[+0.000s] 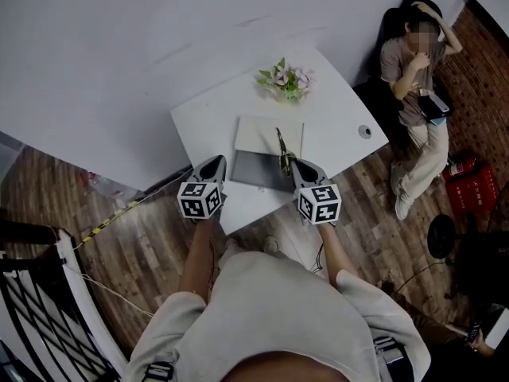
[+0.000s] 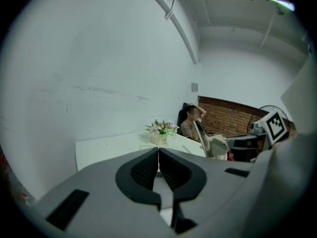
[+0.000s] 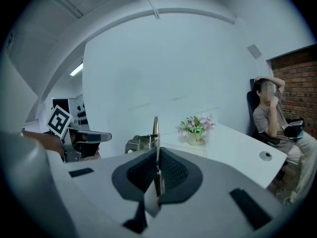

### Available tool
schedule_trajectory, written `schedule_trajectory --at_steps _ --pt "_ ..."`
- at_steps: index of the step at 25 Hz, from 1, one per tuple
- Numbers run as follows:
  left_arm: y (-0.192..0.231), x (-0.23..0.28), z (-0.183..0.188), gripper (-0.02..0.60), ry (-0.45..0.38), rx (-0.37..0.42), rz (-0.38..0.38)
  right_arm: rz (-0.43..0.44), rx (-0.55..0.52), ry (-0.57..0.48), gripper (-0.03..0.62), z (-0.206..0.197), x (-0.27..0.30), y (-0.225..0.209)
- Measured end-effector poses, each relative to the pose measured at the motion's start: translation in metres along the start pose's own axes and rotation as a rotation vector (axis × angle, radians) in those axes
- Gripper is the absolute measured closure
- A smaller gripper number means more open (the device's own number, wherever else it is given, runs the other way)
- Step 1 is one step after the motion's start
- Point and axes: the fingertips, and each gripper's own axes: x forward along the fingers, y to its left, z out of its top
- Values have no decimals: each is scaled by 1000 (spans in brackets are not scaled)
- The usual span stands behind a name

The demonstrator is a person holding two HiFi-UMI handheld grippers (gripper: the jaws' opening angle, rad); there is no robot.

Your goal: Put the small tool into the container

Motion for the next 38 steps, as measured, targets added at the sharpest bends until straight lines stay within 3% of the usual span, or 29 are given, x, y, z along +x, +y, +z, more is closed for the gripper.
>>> schedule_trajectory --at_steps 21,33,38 --pt "34 -12 -1 571 31 21 -146 -136 -19 55 591 -16 3 50" --pt "48 -7 -11 571 43 -2 -168 -153 -66 119 591 -35 18 52" --pt "49 -9 -13 571 41 -11 -172 -148 -138 155 591 -38 22 57"
